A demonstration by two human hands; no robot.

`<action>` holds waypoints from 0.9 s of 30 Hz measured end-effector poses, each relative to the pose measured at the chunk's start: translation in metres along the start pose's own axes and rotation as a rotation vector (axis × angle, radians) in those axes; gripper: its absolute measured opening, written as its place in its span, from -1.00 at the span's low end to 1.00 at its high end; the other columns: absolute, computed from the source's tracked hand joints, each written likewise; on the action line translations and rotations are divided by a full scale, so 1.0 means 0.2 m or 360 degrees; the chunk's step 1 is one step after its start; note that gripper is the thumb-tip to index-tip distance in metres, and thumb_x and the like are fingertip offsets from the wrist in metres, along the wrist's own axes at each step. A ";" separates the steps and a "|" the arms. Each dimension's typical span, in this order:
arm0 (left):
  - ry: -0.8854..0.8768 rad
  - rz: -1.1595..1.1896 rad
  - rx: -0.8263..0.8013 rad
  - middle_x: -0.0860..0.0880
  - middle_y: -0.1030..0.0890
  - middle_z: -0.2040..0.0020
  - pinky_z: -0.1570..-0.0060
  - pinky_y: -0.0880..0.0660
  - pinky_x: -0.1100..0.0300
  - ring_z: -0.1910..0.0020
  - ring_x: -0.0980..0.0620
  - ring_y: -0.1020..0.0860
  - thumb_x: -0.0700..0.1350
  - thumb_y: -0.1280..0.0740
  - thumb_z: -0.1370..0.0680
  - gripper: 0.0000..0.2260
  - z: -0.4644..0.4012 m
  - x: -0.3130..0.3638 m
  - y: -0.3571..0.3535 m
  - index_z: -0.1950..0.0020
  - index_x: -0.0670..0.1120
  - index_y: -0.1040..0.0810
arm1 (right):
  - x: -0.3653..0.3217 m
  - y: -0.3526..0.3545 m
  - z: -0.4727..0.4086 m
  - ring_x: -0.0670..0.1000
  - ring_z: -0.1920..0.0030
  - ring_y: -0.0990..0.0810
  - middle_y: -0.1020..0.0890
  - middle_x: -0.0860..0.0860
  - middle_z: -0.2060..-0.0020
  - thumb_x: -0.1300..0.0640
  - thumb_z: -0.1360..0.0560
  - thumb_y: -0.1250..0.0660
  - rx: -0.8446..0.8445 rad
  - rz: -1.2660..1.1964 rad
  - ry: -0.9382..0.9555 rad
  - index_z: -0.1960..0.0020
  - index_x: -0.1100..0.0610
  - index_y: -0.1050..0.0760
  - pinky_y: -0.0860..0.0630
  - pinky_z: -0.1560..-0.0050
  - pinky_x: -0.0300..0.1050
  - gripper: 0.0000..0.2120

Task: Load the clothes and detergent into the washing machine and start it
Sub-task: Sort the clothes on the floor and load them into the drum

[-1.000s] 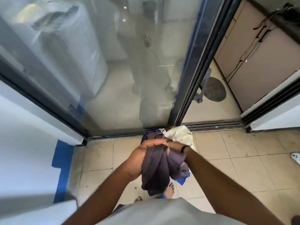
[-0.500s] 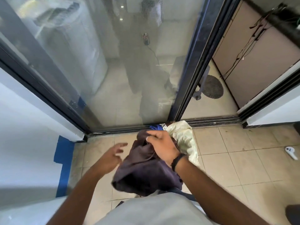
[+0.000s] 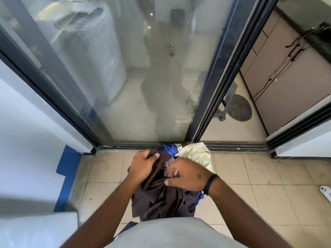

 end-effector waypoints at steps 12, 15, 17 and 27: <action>-0.0370 0.0845 -0.0337 -0.05 -0.56 0.38 0.32 -0.37 0.22 0.35 0.02 -0.46 -0.18 -0.43 -0.51 -0.72 0.32 0.54 0.11 0.34 -0.30 -0.55 | 0.47 -0.06 -0.29 0.10 0.15 -0.55 -0.69 0.15 0.08 0.23 -0.54 -0.27 -0.0265 0.0048 -0.0222 0.12 0.18 -0.59 -0.54 -0.01 0.03 -0.87; -0.0191 0.0620 0.0032 -0.20 -0.54 0.29 0.24 -0.39 0.00 0.31 -0.09 -0.47 0.05 -0.53 -0.46 -0.47 0.24 0.36 0.23 0.16 -0.45 -0.51 | 0.42 0.04 -0.30 0.12 0.15 -0.58 -0.67 0.10 0.16 0.23 -0.53 -0.25 -0.0053 0.0088 -0.0153 0.25 0.06 -0.54 -0.40 0.15 -0.13 -0.79; -0.0051 0.0101 0.0265 -0.19 -0.64 0.20 0.19 -0.51 -0.05 0.23 -0.16 -0.60 0.06 -0.55 -0.45 -0.61 0.20 0.22 0.30 0.08 -0.28 -0.60 | 0.36 0.14 -0.28 0.14 0.20 -0.55 -0.58 0.08 0.27 0.25 -0.54 -0.24 0.0091 0.0085 -0.0115 0.31 0.03 -0.38 -0.38 0.21 -0.07 -0.72; -0.0218 0.0406 -0.0038 0.02 -0.72 -0.04 -0.11 -0.52 0.27 -0.06 0.14 -0.63 0.06 -0.33 -0.61 -0.72 0.16 0.31 0.16 -0.18 -0.09 -0.65 | -0.19 0.33 -0.17 0.18 0.22 -0.54 -0.63 0.12 0.26 0.15 -0.54 -0.31 0.0319 0.0018 0.0619 0.21 0.07 -0.46 -0.37 0.24 -0.01 -0.84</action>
Point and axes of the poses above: each hand's wrist, its own z-axis away from the middle knuckle, its own y-axis out of the back of the hand, x = y × z, the point moved 2 cm from there along -z, towards the middle knuckle
